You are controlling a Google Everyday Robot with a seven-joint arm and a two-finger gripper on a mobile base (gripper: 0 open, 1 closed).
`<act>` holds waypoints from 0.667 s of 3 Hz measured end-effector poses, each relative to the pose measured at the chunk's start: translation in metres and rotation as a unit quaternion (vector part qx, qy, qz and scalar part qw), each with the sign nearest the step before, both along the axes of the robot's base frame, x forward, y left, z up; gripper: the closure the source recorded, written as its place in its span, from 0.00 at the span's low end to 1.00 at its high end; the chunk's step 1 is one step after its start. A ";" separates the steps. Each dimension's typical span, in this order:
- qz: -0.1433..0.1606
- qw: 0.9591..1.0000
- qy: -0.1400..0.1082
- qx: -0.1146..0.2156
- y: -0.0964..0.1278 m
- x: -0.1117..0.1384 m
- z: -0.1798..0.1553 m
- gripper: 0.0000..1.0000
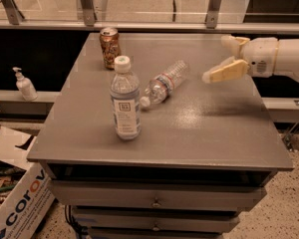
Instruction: Knock water bottle over
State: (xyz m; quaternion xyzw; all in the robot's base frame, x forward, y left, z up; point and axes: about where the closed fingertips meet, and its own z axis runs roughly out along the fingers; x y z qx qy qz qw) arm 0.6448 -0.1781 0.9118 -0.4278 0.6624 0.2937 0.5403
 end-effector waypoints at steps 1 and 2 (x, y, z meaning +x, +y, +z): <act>-0.015 1.000 -0.010 -0.003 -0.063 -0.017 0.010 0.00; -0.015 1.000 -0.010 -0.003 -0.063 -0.017 0.010 0.00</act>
Offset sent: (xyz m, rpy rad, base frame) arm -0.0301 -0.1045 0.0127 -0.0095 -0.0166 -0.0515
